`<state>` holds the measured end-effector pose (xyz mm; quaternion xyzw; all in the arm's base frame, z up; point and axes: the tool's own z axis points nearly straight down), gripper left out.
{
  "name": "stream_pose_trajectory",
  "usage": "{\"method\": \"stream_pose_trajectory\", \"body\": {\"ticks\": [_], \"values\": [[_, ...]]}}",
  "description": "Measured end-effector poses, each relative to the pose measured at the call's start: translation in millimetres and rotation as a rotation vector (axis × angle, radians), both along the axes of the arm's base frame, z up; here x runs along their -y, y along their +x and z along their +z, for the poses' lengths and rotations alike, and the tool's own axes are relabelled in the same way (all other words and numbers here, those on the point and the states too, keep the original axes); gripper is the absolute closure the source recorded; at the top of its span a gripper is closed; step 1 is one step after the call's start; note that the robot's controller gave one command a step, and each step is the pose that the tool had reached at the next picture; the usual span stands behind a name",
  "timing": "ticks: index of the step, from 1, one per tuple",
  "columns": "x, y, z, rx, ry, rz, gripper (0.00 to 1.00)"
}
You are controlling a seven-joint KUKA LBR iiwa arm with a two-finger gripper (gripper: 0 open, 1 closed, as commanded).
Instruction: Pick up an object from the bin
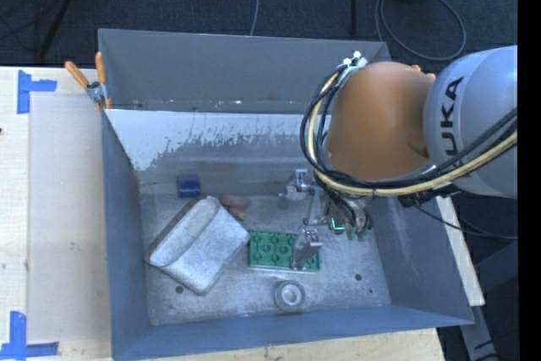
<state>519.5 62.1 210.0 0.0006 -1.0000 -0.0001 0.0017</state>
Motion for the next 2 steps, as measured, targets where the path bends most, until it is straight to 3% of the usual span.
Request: {"method": "stream_pose_trajectory", "body": {"ticks": [1, 2], "values": [[3.6, 20.9, -141.3, 0.006, 0.002, -0.092, 0.00], [23.9, 53.2, -138.1, 0.005, 0.002, 0.186, 0.00]]}}
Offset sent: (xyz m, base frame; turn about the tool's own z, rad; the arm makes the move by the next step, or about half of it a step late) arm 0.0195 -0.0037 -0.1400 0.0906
